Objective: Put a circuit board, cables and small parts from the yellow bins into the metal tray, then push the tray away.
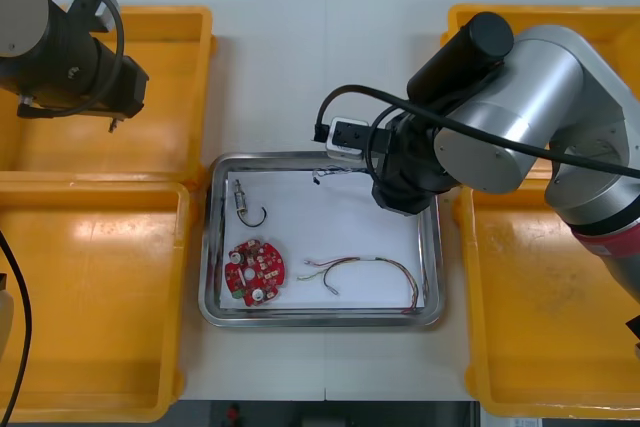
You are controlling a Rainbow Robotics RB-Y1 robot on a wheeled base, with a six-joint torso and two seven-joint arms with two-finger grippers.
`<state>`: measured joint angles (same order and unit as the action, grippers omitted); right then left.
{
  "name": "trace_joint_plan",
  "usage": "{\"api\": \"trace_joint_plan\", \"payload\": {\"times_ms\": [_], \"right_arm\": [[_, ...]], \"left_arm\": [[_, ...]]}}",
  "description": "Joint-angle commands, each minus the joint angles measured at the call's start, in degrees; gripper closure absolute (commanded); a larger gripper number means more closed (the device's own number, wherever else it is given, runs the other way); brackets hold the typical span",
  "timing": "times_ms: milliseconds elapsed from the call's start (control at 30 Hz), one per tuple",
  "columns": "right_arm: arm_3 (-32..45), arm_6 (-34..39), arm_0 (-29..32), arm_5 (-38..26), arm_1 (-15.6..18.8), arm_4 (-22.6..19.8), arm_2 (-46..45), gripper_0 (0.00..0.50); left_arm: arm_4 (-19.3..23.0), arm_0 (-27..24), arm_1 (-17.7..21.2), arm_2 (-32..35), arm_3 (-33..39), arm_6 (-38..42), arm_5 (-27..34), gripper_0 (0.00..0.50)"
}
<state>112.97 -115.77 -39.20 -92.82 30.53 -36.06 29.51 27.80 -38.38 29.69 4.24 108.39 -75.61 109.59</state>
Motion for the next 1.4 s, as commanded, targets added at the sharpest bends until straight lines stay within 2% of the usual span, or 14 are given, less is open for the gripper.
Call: {"api": "trace_joint_plan", "payload": {"times_ms": [33,433,533,567,600,633,667,700,733,867,1000,1200,1300,1400], "right_arm": [[-1.53,0.98,-1.05,2.46,-0.82,3.10,4.59,0.500],[-9.35,0.63,-1.67,9.14,-1.09,3.80,9.43,0.500],[-9.61,0.63,-1.67,8.97,-1.26,4.07,9.43,0.500],[-9.61,0.63,-1.67,8.79,-1.35,4.07,9.43,0.485],[-9.61,0.81,-1.67,8.70,-1.26,4.16,9.43,0.453],[-9.53,0.63,-1.76,8.62,-1.35,4.42,9.43,0.265],[-9.26,0.63,-1.76,8.62,-1.26,5.04,9.43,0.115],[-9.00,0.81,-1.76,8.53,-1.26,5.39,9.34,0.074],[-8.38,0.63,-1.76,8.18,-1.26,6.35,9.34,0.005],[-6.10,0.81,-1.76,6.51,-1.26,7.94,9.08,0.000],[-3.99,0.89,-1.76,3.26,-1.44,7.76,7.58,0.000],[0.67,0.98,-1.76,-7.47,-3.46,6.44,1.08,0.000],[3.74,1.51,-1.76,-14.85,-4.60,6.00,-3.76,0.000],[5.77,1.95,-1.76,-17.18,-5.48,5.47,-8.15,0.000]], "left_arm": [[0.50,0.58,-1.47,1.47,3.32,4.16,0.41,0.500],[1.46,0.58,-1.65,1.39,3.67,5.04,0.41,0.497],[1.55,0.58,-1.65,1.47,3.67,5.04,0.41,0.498],[1.64,0.49,-1.65,1.47,3.67,5.12,0.41,0.498],[1.55,0.58,-1.65,1.47,3.59,5.12,0.41,0.498],[1.64,0.58,-1.65,1.47,3.67,5.12,0.41,0.497],[1.64,0.49,-1.65,1.47,3.67,5.12,0.41,0.498],[1.64,0.58,-1.65,1.47,3.67,5.12,0.41,0.498],[1.64,0.49,-1.65,1.39,3.67,5.12,0.41,0.498],[1.90,0.58,-1.65,1.30,3.67,5.21,0.41,0.497],[2.43,0.58,-1.65,1.30,4.02,5.30,0.41,0.497],[2.17,0.49,-1.74,-1.08,5.43,6.62,0.41,0.498],[2.43,0.49,-1.65,-4.24,7.19,10.49,0.41,0.497],[2.78,0.49,-1.74,-7.58,9.12,13.83,0.41,0.497]]}}
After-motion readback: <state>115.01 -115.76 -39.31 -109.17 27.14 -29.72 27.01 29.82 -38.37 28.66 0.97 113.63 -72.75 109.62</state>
